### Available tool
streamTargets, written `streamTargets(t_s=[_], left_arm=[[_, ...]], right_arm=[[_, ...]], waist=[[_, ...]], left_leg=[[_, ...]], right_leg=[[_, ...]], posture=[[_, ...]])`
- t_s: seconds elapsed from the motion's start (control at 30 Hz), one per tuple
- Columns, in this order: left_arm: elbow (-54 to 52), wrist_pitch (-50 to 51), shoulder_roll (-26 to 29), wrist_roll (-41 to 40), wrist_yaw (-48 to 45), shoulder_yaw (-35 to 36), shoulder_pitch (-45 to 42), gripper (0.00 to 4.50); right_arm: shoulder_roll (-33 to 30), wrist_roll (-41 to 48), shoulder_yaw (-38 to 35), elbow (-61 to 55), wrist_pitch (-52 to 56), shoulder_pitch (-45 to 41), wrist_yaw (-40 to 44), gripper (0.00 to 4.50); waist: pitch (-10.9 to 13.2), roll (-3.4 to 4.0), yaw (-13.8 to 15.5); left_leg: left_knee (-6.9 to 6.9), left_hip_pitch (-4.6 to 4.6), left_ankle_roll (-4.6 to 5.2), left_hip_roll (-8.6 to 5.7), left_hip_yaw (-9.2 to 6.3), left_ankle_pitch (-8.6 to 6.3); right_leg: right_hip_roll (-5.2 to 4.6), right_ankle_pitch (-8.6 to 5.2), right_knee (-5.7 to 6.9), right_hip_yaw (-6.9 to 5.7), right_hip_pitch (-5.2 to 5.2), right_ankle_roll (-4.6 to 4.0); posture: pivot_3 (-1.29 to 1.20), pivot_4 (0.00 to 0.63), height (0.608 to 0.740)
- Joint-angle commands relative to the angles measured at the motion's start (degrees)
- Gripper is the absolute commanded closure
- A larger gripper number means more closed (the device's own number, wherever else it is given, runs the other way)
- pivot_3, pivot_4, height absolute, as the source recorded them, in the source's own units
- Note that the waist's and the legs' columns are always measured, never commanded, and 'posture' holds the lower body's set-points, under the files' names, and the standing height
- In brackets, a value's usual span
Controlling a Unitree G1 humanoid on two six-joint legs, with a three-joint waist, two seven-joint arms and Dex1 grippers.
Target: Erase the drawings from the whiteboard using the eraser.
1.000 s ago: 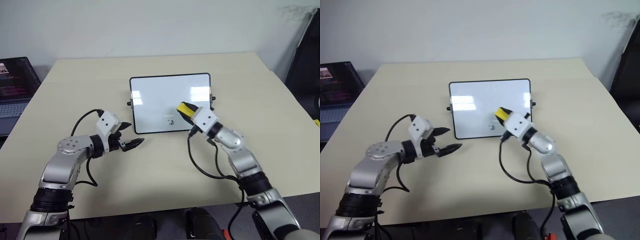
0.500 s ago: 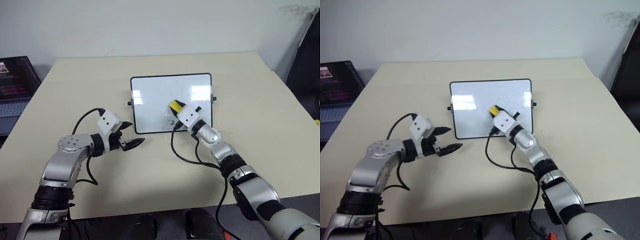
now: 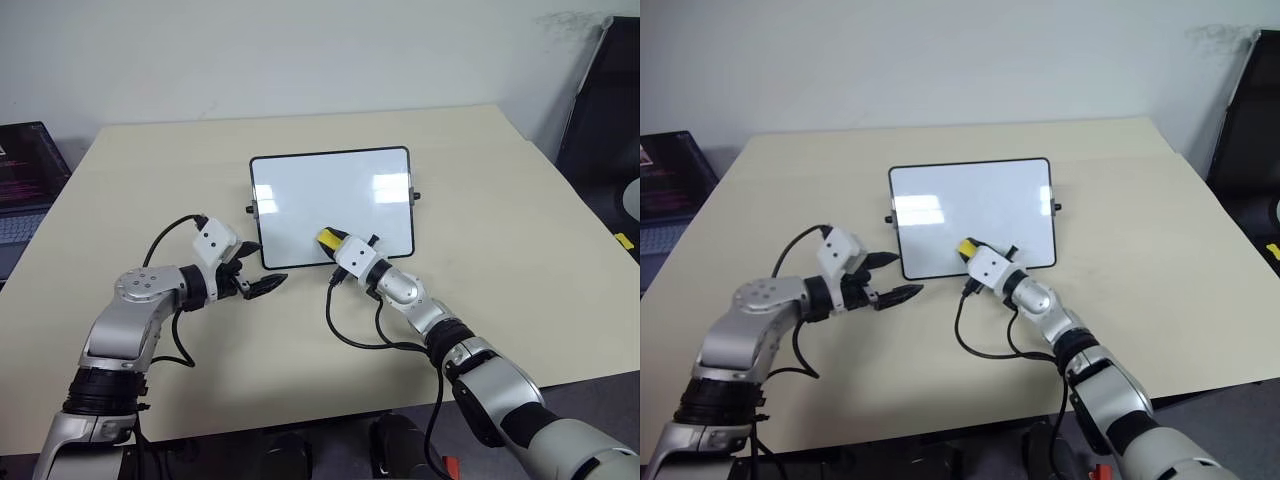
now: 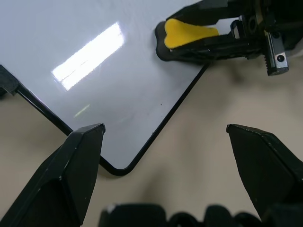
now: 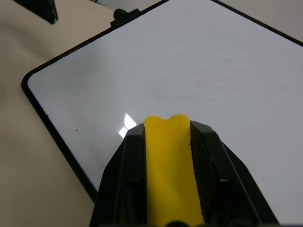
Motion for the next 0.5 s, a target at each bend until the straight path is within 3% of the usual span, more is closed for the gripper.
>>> streamTargets(t_s=[0.03,0.5], left_arm=[[-0.57,-1.17,0.7,-0.34,0.12,1.67,-0.99,0.0],[-1.23,-0.8,0.41,-0.6,0.98,1.77,-0.35,0.0]], right_arm=[[0.25,-0.66,0.67,0.78,0.3,0.45,1.28,3.54],[-2.63,1.31,-2.83,-3.73,-0.08,-2.61,-0.13,3.54]], waist=[[0.0,0.0,0.0],[0.02,0.01,0.04]], left_leg=[[0.0,0.03,0.0,0.0,0.0,0.0],[-0.02,0.19,0.01,0.02,-0.13,-0.01]], right_leg=[[0.01,0.0,0.0,0.0,0.04,0.0],[0.0,0.0,-0.05,0.03,0.2,0.01]], posture=[[0.0,0.15,0.74],[0.0,0.15,0.74]])
